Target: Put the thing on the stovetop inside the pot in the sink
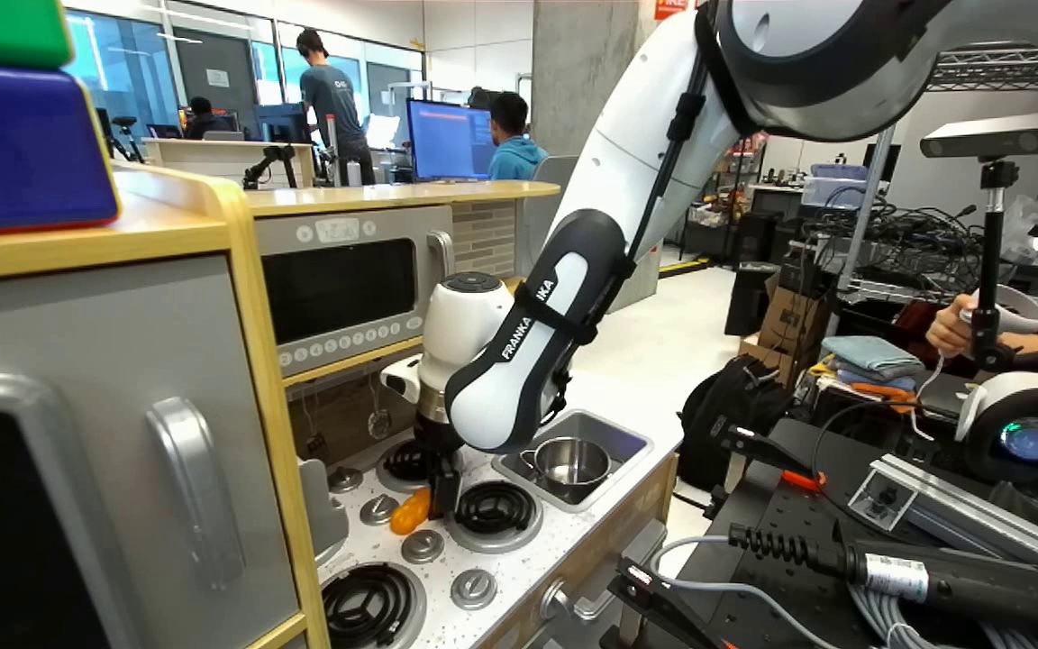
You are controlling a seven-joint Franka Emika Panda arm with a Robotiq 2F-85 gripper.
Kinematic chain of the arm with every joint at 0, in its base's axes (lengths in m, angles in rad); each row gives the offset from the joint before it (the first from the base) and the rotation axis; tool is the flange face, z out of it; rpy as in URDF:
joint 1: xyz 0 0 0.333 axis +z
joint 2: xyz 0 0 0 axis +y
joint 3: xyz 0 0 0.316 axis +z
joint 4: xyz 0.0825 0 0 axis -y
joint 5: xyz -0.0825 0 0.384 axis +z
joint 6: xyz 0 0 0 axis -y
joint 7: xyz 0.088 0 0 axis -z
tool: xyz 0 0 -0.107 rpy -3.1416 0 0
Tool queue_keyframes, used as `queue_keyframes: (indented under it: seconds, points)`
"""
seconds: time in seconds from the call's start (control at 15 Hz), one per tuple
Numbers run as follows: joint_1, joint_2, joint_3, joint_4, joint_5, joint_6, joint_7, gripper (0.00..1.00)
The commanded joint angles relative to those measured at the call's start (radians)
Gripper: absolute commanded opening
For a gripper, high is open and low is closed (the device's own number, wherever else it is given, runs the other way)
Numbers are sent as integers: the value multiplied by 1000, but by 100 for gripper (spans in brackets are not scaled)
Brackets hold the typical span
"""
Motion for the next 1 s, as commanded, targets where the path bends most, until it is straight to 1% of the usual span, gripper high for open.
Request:
queue_keyframes:
  seconds: [0.0,0.2,0.33,0.53,0.6,0.67,0.8,0.93]
  points:
    - [-15,28,45,37,34,-46,-45,100]
    - [-34,13,83,1,39,-47,-91,100]
    - [-39,10,92,-9,40,-44,-115,100]
    - [-45,19,104,2,53,-71,-139,100]
    - [-46,20,105,4,59,-83,-145,96]
    - [-47,22,108,10,70,-101,-152,74]
    - [-59,26,122,26,94,-143,-173,71]
    - [-76,31,144,45,132,-203,-200,56]
